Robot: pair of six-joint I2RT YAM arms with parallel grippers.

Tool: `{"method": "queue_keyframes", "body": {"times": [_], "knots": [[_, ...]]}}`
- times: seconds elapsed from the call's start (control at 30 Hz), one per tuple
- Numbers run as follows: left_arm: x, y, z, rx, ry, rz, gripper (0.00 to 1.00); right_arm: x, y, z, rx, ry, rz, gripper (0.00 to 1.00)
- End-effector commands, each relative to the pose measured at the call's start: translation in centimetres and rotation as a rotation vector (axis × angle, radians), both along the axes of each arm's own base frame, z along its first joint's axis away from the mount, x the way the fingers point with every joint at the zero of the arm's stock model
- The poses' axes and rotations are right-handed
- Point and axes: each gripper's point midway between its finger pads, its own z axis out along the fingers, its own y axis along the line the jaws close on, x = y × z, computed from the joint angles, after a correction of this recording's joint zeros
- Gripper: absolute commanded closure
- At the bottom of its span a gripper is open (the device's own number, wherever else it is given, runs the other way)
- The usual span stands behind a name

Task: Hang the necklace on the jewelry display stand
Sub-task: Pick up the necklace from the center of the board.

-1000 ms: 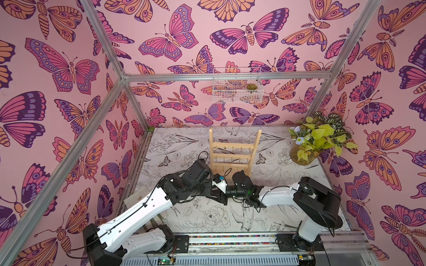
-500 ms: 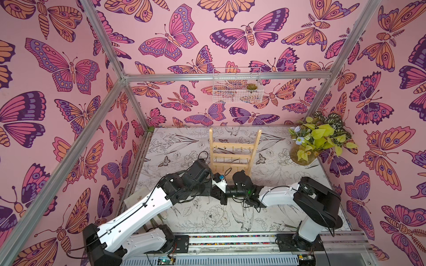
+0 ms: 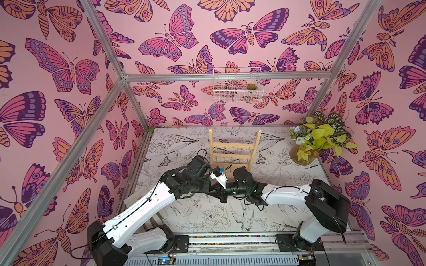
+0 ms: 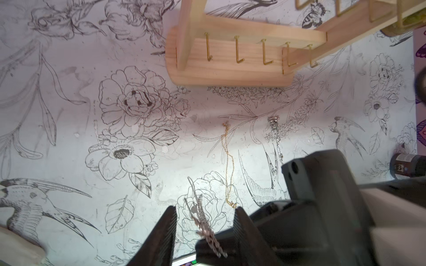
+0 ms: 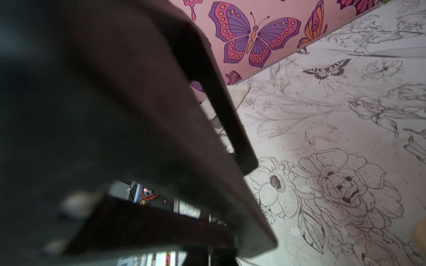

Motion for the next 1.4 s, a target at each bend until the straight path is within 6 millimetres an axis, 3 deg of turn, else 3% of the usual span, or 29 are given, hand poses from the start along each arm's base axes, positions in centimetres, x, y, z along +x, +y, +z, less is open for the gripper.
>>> {"method": "queue_keyframes", "body": {"times": [0.0,0.07,0.13,0.23,0.47,0.73,1.17,1.37], "knots": [[0.6,0.9,2.1,-0.030,-0.036,-0.012,0.51,-0.5,0.1,1.7,-0.026,0.114,0.016,0.98],[0.9,2.2,2.4,-0.044,-0.045,0.014,0.50,0.1,0.0,1.8,-0.043,0.147,0.003,0.98],[1.3,3.4,2.4,-0.070,-0.039,0.039,0.49,0.6,-0.8,3.5,-0.027,0.144,-0.018,0.98],[1.4,3.6,2.1,-0.114,-0.038,0.026,0.47,1.7,-1.7,5.0,-0.013,0.150,-0.053,0.98],[0.9,0.7,0.4,-0.238,-0.064,-0.079,0.53,3.9,-4.1,9.0,0.002,0.141,-0.171,0.98],[1.4,-3.1,0.7,-0.323,-0.174,-0.142,0.54,4.7,-5.9,13.0,0.002,0.101,-0.251,0.97],[1.0,-4.2,3.8,-0.332,-0.312,-0.207,0.56,5.1,-6.2,15.3,0.039,0.111,-0.290,0.97],[1.0,-4.7,4.0,-0.336,-0.327,-0.226,0.56,5.3,-6.0,15.5,0.058,0.126,-0.293,0.97]]}}
